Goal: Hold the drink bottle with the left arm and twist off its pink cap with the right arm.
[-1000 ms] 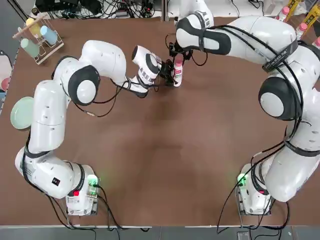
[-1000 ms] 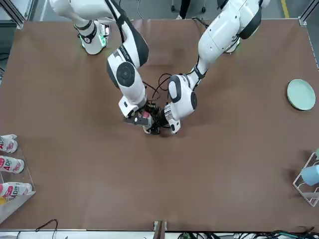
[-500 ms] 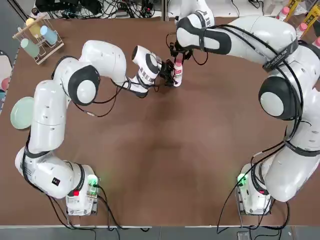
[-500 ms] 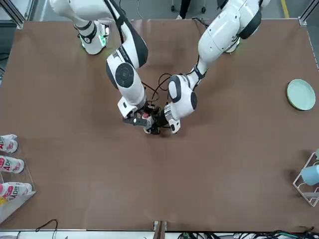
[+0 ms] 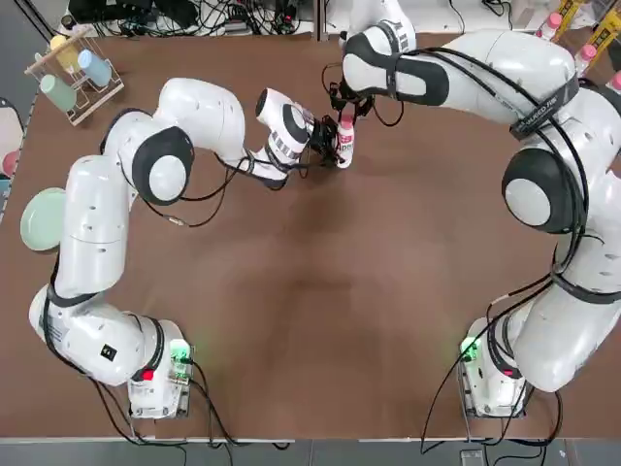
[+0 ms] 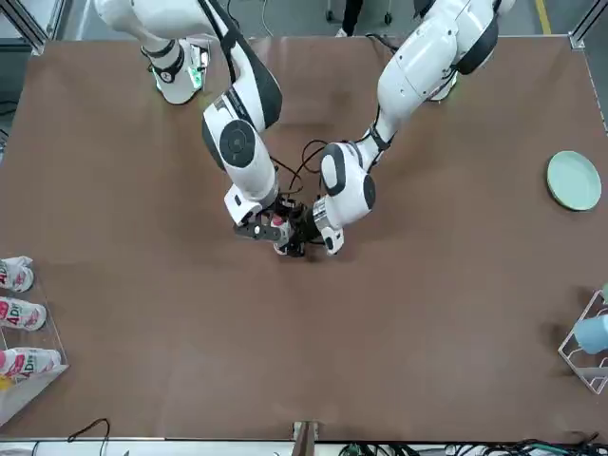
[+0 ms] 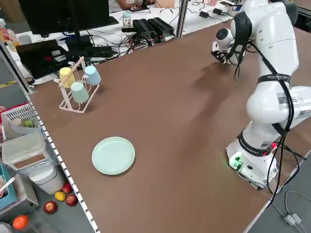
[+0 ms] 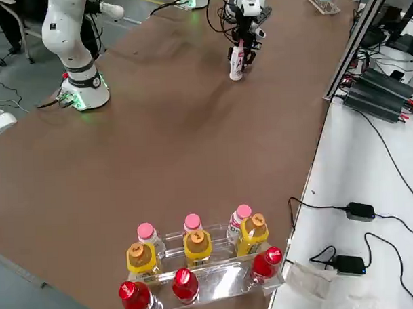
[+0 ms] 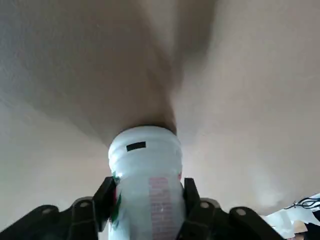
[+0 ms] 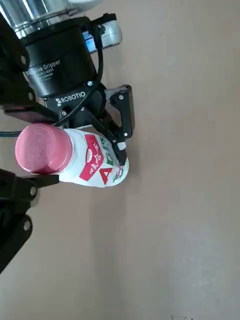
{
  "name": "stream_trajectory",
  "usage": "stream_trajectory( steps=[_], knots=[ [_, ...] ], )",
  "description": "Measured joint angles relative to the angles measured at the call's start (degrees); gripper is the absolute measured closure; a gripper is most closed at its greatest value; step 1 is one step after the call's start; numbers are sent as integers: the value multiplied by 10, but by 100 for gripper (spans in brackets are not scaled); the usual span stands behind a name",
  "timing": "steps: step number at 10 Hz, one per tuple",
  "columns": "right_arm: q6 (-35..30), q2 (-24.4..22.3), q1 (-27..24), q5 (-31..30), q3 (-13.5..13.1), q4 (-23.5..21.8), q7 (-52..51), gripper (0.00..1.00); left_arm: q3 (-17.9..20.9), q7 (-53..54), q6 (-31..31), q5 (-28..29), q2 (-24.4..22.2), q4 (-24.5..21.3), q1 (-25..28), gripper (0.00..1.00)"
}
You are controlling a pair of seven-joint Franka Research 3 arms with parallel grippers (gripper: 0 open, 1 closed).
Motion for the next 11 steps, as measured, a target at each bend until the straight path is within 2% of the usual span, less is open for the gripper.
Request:
stream_trajectory(
  steps=[4,11],
  knots=[
    [0,0,0,0,0,0,1,44,0,0,0,0,0,0,0,40],
    [0,-6,-1,0,0,1,12,47,0,0,0,0,0,0,0,40]
  ],
)
